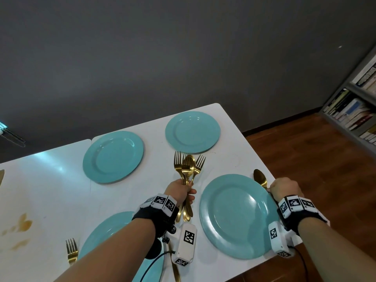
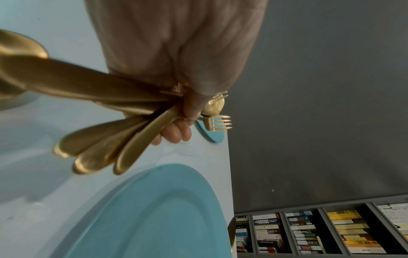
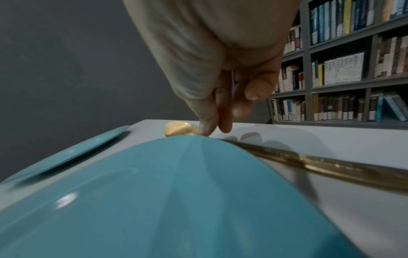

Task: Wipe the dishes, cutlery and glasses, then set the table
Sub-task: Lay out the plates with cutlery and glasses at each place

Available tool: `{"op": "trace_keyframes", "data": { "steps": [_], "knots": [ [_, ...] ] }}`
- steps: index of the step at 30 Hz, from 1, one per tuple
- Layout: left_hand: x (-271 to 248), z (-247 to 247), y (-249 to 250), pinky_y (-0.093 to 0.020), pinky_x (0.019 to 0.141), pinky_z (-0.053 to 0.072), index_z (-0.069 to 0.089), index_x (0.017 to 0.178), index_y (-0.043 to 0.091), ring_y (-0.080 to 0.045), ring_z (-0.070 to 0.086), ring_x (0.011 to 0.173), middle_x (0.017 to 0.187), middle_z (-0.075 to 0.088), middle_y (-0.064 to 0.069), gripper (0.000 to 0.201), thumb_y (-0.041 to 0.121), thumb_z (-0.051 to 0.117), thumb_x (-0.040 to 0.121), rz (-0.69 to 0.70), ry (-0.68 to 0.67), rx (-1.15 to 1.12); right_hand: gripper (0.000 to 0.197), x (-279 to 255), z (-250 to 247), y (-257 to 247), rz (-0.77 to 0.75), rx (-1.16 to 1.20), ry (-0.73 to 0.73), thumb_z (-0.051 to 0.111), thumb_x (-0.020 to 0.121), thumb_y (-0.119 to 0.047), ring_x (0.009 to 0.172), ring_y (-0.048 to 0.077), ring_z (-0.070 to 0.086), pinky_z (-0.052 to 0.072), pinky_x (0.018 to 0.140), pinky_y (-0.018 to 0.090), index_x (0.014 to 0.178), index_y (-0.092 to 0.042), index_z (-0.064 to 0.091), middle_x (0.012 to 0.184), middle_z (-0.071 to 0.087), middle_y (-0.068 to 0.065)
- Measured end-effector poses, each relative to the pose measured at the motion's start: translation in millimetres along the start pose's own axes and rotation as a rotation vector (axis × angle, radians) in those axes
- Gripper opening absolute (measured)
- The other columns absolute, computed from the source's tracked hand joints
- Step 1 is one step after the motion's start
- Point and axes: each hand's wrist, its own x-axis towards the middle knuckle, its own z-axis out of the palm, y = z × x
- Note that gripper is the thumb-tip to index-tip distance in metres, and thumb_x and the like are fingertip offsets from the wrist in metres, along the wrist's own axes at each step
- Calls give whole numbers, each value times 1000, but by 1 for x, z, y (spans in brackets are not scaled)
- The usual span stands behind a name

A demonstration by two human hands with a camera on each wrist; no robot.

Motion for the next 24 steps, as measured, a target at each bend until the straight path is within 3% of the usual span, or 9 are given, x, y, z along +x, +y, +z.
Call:
{"op": "trace_keyframes", "data": {
  "steps": [4,6,9,11,16,19,22,24],
  "knots": [
    [-6,0,-3,-30,58,47,52,85,10,-19,51,56,73,59,-10,16,10,43,99,2,-23,-19,22,-24,-12,-22,-157,43,52,50,93,-23,90,30,59,47,76,29,99,-14,68,102,66,12],
    [-10,1,-4,-30,59,48,52,84,10,-19,53,57,74,60,-10,17,10,44,99,2,-42,-16,22,-40,-10,-39,-297,130,-11,51,91,-24,99,28,60,48,83,27,98,-16,70,109,67,9],
    [-16,1,-5,-30,59,48,51,86,10,-20,53,58,74,60,-10,16,10,42,99,16,-73,4,25,-75,1,-68,-406,284,-277,58,90,-33,73,13,58,47,67,22,98,-13,69,95,68,4],
    [-20,0,-6,-30,59,48,51,89,8,-19,53,57,73,60,-10,15,9,41,99,30,-101,14,36,-96,10,-84,-416,340,-363,56,90,-40,66,13,55,46,60,23,101,-7,68,96,69,9],
    [-36,-10,-14,-31,59,48,55,87,10,-19,54,58,72,60,-10,19,7,40,99,43,-219,65,29,-132,27,-102,-417,510,-379,56,90,-37,65,13,56,43,52,21,98,-12,69,99,70,7],
    [-46,-21,-23,-29,55,47,55,89,9,-19,53,56,70,59,-10,18,5,40,99,50,-261,78,21,-152,36,-108,-357,600,-349,59,89,-32,68,17,57,42,53,23,82,-15,67,97,71,12],
    [-53,-38,-31,-28,52,46,53,86,10,-18,53,52,68,58,-8,16,10,43,98,64,-220,97,26,-165,43,-117,-247,785,-335,52,92,-22,61,19,55,39,50,24,69,-14,60,89,71,14],
    [-54,-58,-40,-28,52,45,51,82,9,-18,52,51,65,57,-8,17,10,44,97,56,-163,97,29,-175,44,-119,-185,901,-304,49,94,-16,51,16,51,36,45,23,67,-11,58,77,67,8]
  ]
}}
